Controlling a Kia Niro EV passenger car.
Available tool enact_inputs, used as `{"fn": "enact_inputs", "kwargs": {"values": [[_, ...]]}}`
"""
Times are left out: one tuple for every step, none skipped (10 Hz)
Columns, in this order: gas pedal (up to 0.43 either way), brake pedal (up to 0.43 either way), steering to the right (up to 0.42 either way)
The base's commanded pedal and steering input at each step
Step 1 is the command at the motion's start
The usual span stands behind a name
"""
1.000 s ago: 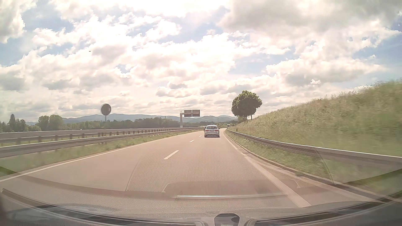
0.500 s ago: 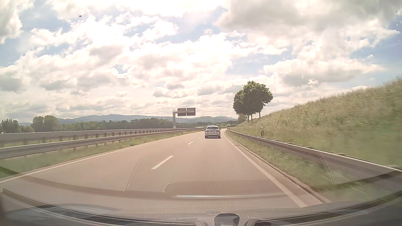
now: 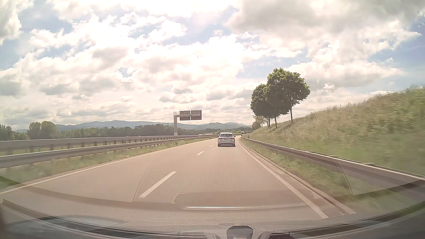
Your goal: Follow the waypoints while adhering to traffic rules and regulations
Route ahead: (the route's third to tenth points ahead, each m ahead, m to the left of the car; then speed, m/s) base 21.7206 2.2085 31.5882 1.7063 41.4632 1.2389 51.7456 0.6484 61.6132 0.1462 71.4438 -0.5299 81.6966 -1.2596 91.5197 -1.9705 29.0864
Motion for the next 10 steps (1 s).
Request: {"fn": "enact_inputs", "kwargs": {"values": [[0.299, 0.000, 0.004], [0.299, 0.000, 0.004], [0.299, 0.000, 0.004], [0.299, 0.000, 0.004], [0.299, 0.000, 0.004], [0.299, 0.000, 0.004], [0.299, 0.000, 0.004], [0.299, 0.000, 0.004], [0.299, 0.000, 0.004], [0.299, 0.000, 0.004]]}}
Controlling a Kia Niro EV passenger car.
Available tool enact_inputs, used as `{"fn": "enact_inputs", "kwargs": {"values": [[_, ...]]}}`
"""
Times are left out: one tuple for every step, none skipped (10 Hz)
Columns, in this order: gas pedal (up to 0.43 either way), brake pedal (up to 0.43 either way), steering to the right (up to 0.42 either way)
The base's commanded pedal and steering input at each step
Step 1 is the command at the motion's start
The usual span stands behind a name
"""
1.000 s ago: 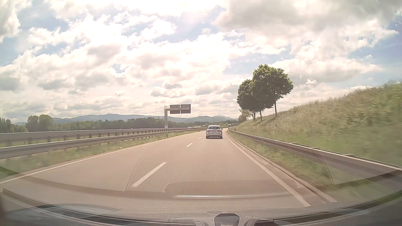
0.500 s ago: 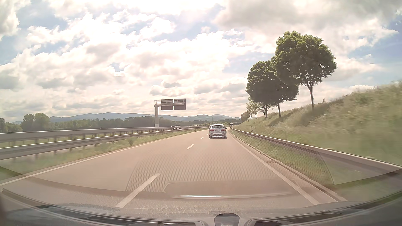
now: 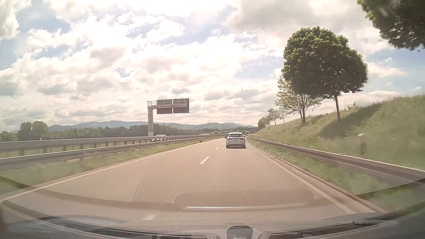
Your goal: Follow the waypoints while adhering to traffic rules and regulations
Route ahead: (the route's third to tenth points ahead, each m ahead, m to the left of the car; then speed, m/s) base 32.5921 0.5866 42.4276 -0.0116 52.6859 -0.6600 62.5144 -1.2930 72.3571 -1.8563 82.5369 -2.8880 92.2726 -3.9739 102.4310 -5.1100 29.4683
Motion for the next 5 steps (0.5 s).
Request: {"fn": "enact_inputs", "kwargs": {"values": [[0.299, 0.000, 0.004], [0.299, 0.000, 0.004], [0.299, 0.000, 0.005], [0.299, 0.000, 0.006], [0.299, 0.000, 0.006]]}}
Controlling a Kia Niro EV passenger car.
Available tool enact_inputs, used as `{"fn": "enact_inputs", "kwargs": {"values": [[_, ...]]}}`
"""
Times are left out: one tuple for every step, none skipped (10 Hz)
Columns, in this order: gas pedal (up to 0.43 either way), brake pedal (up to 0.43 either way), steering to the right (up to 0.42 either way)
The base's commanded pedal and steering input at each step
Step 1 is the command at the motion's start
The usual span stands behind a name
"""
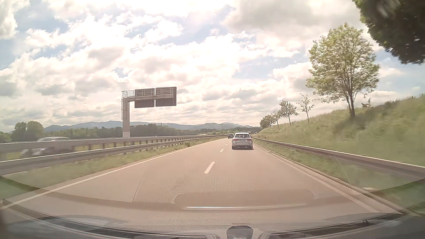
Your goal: Follow the waypoints while adhering to traffic rules and regulations
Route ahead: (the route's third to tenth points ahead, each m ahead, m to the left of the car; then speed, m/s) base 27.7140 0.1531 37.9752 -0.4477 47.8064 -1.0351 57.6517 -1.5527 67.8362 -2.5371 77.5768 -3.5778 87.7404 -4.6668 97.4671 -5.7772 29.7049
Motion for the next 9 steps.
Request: {"fn": "enact_inputs", "kwargs": {"values": [[0.299, 0.000, 0.007], [0.299, 0.000, 0.008], [0.299, 0.000, 0.008], [0.299, 0.000, 0.008], [0.299, 0.000, 0.009], [0.299, 0.000, 0.010], [0.299, 0.000, 0.010], [0.299, 0.000, 0.010], [0.299, 0.000, 0.010]]}}
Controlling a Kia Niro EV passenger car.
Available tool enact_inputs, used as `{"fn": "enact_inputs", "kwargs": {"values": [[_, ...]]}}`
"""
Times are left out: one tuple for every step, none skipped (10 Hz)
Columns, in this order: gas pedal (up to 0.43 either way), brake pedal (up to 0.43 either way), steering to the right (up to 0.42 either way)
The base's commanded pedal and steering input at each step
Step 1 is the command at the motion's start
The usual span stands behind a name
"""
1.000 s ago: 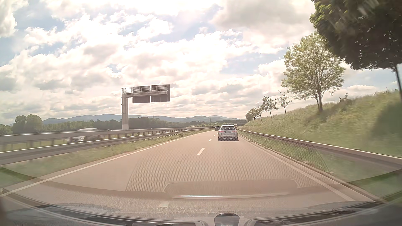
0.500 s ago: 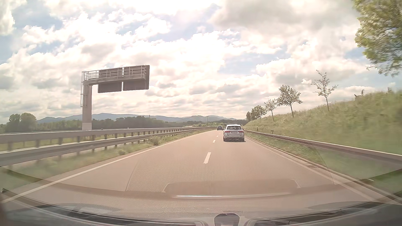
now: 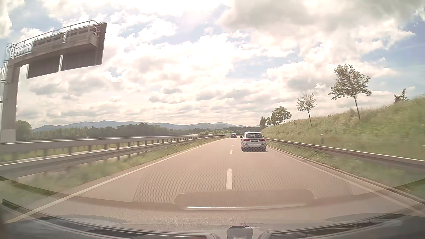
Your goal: Follow the waypoints while adhering to traffic rules and regulations
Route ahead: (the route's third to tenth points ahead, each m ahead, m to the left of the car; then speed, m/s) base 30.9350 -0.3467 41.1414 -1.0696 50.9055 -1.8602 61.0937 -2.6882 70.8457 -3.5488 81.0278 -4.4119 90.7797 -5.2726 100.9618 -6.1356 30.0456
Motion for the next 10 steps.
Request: {"fn": "enact_inputs", "kwargs": {"values": [[0.299, 0.000, 0.010], [0.299, 0.000, 0.010], [0.299, 0.000, 0.010], [0.299, 0.000, 0.010], [0.299, 0.000, 0.010], [0.299, 0.000, 0.010], [0.299, 0.000, 0.010], [0.299, 0.000, 0.010], [0.299, 0.000, 0.010], [0.299, 0.000, 0.010]]}}
